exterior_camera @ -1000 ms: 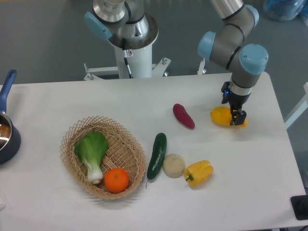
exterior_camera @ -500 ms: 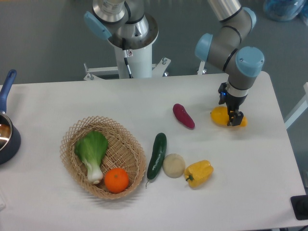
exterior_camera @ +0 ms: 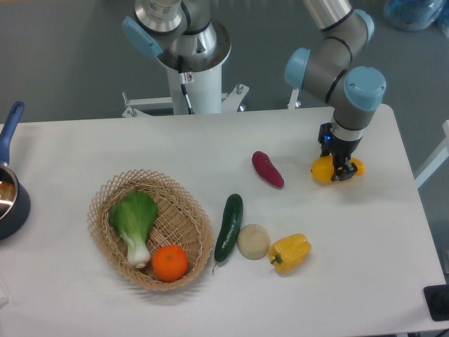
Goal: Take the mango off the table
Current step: 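Lift the held mango up off the table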
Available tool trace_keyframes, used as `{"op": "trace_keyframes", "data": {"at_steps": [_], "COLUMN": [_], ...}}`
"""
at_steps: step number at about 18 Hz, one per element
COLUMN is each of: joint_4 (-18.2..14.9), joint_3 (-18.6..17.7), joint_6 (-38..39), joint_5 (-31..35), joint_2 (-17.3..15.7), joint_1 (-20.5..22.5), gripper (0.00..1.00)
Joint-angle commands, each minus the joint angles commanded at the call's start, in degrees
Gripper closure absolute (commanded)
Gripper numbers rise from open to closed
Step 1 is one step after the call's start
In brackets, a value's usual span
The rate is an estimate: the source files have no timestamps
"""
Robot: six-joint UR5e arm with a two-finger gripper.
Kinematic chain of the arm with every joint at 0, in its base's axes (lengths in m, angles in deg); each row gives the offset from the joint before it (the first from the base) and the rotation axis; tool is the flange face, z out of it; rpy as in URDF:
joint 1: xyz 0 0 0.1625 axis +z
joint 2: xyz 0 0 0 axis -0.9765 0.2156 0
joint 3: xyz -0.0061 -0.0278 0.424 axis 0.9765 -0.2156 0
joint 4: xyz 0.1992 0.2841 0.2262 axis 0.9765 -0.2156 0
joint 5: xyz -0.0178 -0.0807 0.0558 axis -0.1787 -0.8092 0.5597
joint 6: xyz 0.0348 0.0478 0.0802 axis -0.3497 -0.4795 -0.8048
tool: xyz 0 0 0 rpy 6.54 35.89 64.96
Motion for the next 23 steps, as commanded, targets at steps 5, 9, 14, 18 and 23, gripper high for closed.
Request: {"op": "trace_keyframes", "data": {"at_steps": [5,9,14,18,23], "joint_4": [-0.18,-0.18,-0.09,-0.27,-0.27], "joint_3": [3.33,10.44,17.48,21.27,23.29], "joint_6": [7.79,22.82,34.35,39.20,42.27], "joint_5": [-10.60,-23.73,-27.69,-28.31,-28.31], "joint_2": [-1.58,-1.84,-1.58,-0.53,0.35], "joint_1": [0.53,-0.08,-0.35,-0.87,-1.49], "gripper": [0.72,0.72,0.72,0.72,0.72]}}
